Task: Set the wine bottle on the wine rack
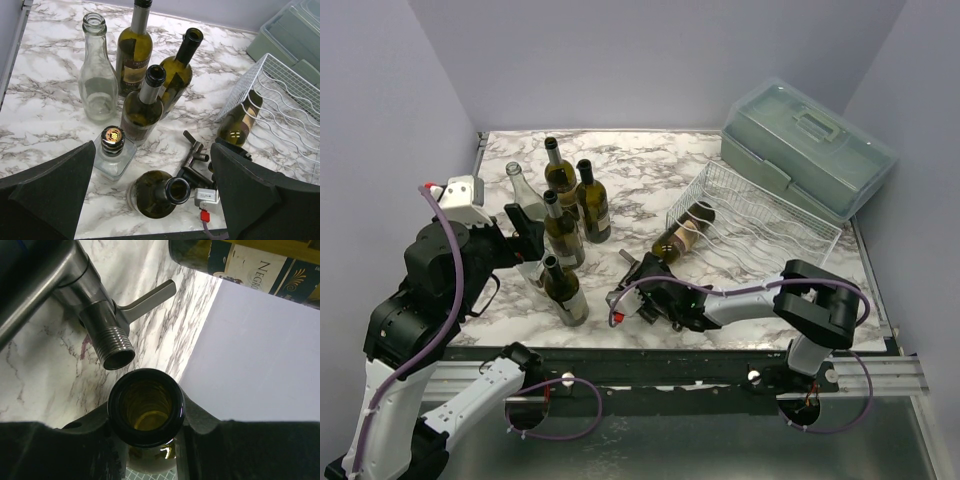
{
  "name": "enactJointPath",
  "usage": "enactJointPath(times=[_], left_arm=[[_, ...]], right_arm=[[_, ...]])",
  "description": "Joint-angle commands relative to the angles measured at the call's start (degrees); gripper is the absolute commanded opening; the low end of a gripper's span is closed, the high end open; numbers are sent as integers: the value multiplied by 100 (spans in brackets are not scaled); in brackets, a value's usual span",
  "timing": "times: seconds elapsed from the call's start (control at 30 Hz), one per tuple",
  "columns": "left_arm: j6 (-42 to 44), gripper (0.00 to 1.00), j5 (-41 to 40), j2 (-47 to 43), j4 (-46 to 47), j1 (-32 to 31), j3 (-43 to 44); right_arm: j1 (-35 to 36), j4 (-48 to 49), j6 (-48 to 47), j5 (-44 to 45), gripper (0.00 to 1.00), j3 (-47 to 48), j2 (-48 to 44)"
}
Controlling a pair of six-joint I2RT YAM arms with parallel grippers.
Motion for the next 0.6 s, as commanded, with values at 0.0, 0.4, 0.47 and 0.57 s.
enactJointPath(times=[0.0,0.4,0.47,0.57], left_arm=[[106,99,-7,87,8,-27,119],[80,99,28,93,7,-27,125],[71,99,28,86,11,-27,121],[67,99,11,84,7,-27,136]], right_arm=[[-144,1002,-688,336,1,87,101],[-326,1645,-953,181,0,-49,251],[-386,1652,-957,159,0,-21,251],[-438,1733,-1036,182,1,6,304]])
